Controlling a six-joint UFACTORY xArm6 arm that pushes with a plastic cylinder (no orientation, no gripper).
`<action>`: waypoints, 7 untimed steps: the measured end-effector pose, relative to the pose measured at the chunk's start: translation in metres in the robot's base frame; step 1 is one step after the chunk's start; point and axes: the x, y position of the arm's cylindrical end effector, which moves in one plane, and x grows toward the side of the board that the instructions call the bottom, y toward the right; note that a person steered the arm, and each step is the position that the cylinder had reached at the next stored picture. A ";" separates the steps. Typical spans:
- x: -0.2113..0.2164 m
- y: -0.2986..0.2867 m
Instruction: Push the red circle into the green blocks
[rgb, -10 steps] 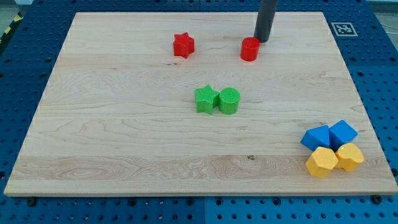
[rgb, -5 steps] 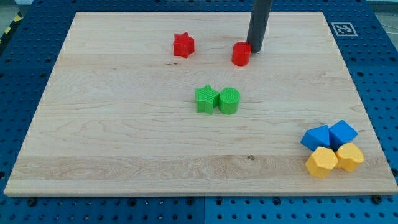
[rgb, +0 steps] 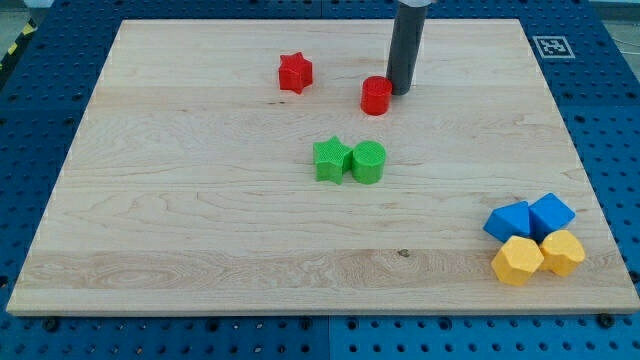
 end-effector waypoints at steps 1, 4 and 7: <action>0.000 -0.007; -0.007 -0.031; -0.012 -0.046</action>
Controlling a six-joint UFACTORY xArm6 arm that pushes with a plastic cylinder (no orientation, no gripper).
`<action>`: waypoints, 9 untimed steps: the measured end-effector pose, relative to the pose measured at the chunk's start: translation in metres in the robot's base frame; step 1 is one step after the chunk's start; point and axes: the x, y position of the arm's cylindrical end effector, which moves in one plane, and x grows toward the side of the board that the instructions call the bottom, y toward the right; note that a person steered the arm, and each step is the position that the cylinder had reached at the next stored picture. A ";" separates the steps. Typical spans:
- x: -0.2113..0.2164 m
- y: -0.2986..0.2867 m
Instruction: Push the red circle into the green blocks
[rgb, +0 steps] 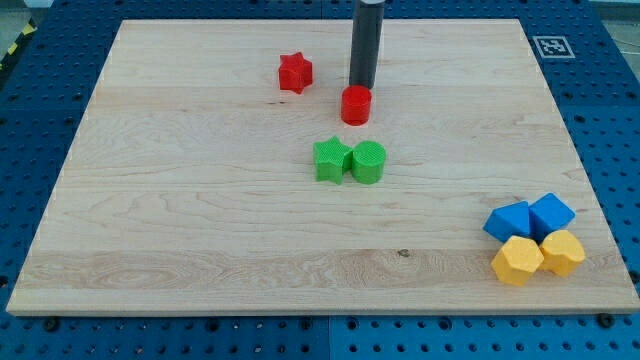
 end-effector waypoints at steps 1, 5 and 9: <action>0.000 0.000; 0.032 -0.007; 0.058 -0.007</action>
